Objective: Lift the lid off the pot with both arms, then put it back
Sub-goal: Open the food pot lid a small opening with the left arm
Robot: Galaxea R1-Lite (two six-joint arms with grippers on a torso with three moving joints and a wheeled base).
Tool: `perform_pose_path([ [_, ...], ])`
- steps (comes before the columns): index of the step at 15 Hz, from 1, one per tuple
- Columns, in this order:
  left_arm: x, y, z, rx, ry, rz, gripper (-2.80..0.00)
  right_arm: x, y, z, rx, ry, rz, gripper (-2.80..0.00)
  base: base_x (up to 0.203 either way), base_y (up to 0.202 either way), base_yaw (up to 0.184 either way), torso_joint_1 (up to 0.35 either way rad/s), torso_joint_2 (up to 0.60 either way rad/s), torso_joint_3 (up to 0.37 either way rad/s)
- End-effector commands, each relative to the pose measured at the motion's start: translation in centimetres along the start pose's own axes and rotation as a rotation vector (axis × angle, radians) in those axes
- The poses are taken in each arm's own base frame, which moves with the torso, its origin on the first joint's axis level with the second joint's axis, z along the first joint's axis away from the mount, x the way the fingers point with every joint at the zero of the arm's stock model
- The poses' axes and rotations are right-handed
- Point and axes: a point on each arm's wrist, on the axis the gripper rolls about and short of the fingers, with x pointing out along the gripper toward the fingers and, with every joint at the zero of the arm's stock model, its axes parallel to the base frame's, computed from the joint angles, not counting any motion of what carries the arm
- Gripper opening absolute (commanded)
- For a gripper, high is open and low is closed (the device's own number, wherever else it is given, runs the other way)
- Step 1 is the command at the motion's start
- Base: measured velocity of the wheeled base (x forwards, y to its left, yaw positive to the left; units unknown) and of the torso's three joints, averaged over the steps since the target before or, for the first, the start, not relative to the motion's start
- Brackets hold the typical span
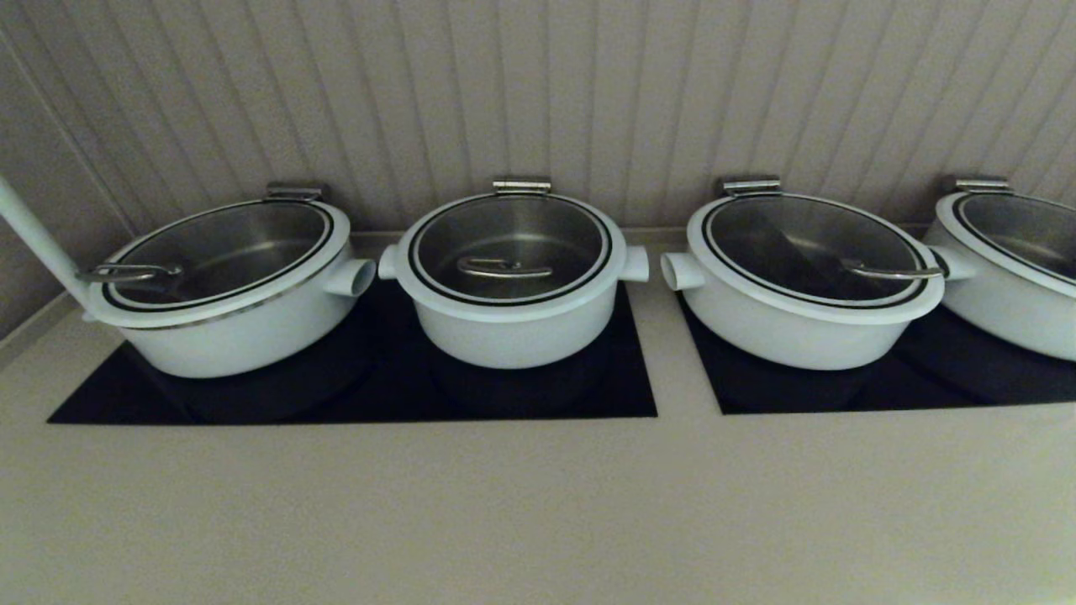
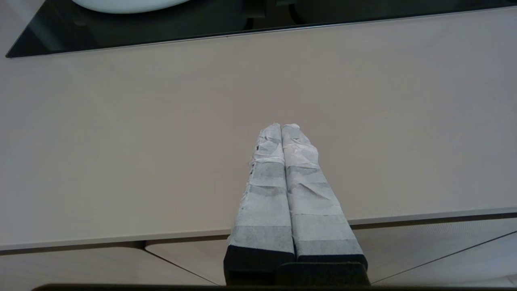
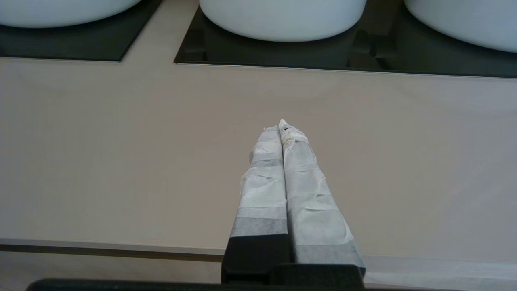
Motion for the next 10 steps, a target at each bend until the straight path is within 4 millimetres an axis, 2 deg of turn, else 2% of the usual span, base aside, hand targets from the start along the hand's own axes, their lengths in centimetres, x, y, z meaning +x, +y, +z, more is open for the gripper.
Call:
perform_pose_path([
  [1, 0.00, 0.00, -0.01, 0.000, 0.001, 0.002, -2.80, 0.01, 0.00, 0.01, 0.000, 0.001, 0.001, -2.80, 0.000, 0.000, 0.000, 0.000, 0.00, 0.000],
  [10, 0.00, 0.00, -0.01, -0.001, 0.001, 0.003, -2.80, 0.01, 0.00, 0.01, 0.000, 0.001, 0.001, -2.80, 0.000, 0.000, 0.000, 0.000, 0.00, 0.000],
])
